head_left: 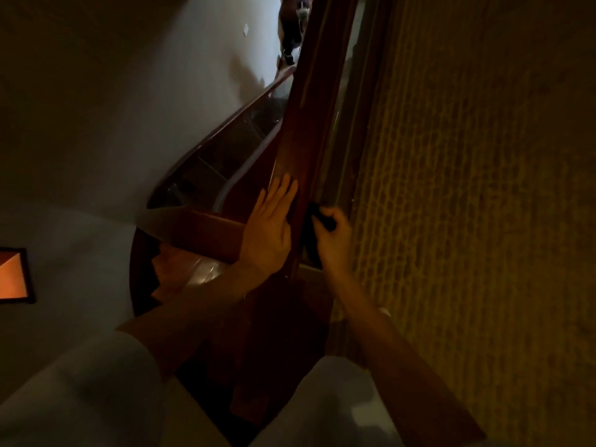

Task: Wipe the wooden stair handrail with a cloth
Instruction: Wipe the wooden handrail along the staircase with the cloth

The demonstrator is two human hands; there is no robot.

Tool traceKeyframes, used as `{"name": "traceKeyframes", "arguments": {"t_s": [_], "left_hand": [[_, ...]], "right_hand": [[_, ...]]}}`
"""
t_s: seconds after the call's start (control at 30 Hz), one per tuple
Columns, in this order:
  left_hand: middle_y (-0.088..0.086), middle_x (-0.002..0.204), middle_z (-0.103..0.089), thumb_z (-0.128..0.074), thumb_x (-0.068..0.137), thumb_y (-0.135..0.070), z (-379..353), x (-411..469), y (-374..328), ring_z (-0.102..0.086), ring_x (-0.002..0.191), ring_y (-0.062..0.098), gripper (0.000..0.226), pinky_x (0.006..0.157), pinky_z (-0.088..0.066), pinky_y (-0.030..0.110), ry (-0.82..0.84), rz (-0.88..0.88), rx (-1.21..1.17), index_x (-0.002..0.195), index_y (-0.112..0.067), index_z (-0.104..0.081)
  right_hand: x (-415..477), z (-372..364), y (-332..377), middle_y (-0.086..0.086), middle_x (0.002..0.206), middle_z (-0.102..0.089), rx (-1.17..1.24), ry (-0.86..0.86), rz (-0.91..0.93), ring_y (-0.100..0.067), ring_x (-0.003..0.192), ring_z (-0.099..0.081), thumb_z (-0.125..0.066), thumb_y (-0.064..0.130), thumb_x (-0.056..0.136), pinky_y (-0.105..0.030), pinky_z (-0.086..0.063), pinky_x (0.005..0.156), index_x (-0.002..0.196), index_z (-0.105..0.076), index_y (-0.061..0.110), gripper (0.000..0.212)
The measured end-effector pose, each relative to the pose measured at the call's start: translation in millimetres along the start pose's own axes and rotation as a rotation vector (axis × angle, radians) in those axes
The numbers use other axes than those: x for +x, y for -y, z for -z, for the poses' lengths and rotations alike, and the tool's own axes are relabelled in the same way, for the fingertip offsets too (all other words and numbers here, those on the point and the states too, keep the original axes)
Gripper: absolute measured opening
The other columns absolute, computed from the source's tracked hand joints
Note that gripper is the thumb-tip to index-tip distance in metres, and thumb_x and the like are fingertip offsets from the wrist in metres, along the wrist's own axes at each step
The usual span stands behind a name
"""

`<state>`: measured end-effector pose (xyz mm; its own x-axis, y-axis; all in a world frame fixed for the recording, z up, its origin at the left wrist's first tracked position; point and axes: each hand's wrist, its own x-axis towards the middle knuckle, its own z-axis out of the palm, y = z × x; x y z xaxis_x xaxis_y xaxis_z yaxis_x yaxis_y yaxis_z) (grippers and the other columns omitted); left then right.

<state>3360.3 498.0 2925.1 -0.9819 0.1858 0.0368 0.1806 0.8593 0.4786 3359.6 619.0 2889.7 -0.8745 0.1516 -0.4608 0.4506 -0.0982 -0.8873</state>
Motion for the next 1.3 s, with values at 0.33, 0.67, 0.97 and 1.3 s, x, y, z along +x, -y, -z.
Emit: {"name": "traceKeyframes", "arguments": {"t_s": [0.33,0.67,0.97,1.3], "left_hand": [[0.009,0.163,-0.010,-0.042,0.099,-0.024,-18.0,89.8,-21.2,-0.002,0.151,0.020,0.065,0.123,-0.004,0.041,-0.037,0.120,0.153,0.155,-0.007,-0.014],[0.010,0.162,-0.014,-0.045,0.100,-0.021,-18.4,90.0,-20.8,-0.006,0.151,0.022,0.063,0.123,-0.004,0.039,-0.003,0.142,0.240,0.154,-0.006,-0.017],[0.009,0.162,-0.015,-0.034,0.099,-0.029,-16.1,93.3,-24.3,-0.008,0.150,0.020,0.061,0.122,-0.008,0.042,0.014,0.173,0.223,0.154,-0.006,-0.020],[0.008,0.162,-0.017,-0.041,0.097,-0.027,-23.4,91.2,-16.6,-0.012,0.150,0.018,0.061,0.122,-0.012,0.041,-0.052,0.174,0.203,0.153,-0.007,-0.025]], "right_hand": [[88.3,2.1,40.2,-0.017,0.110,-0.063,-0.069,0.013,0.093,-0.026,0.108,-0.059,-0.062,0.008,0.094,-0.035,-0.046,0.099,0.100,-0.065,0.003,0.009],[156.5,-6.7,87.3,-0.007,0.099,-0.067,-0.030,-0.106,0.054,-0.020,0.093,-0.064,-0.060,0.004,0.093,-0.027,-0.052,0.083,0.093,-0.064,0.008,0.005],[127.3,-3.8,55.4,0.000,0.091,-0.064,-0.091,-0.038,0.057,-0.001,0.080,-0.059,-0.062,0.009,0.092,-0.008,-0.044,0.070,0.085,-0.061,0.025,0.017],[163.7,12.5,106.3,-0.006,0.116,-0.053,-0.175,-0.190,0.328,-0.010,0.105,-0.052,-0.067,0.019,0.093,-0.016,-0.044,0.093,0.112,-0.068,0.009,0.022]]}}
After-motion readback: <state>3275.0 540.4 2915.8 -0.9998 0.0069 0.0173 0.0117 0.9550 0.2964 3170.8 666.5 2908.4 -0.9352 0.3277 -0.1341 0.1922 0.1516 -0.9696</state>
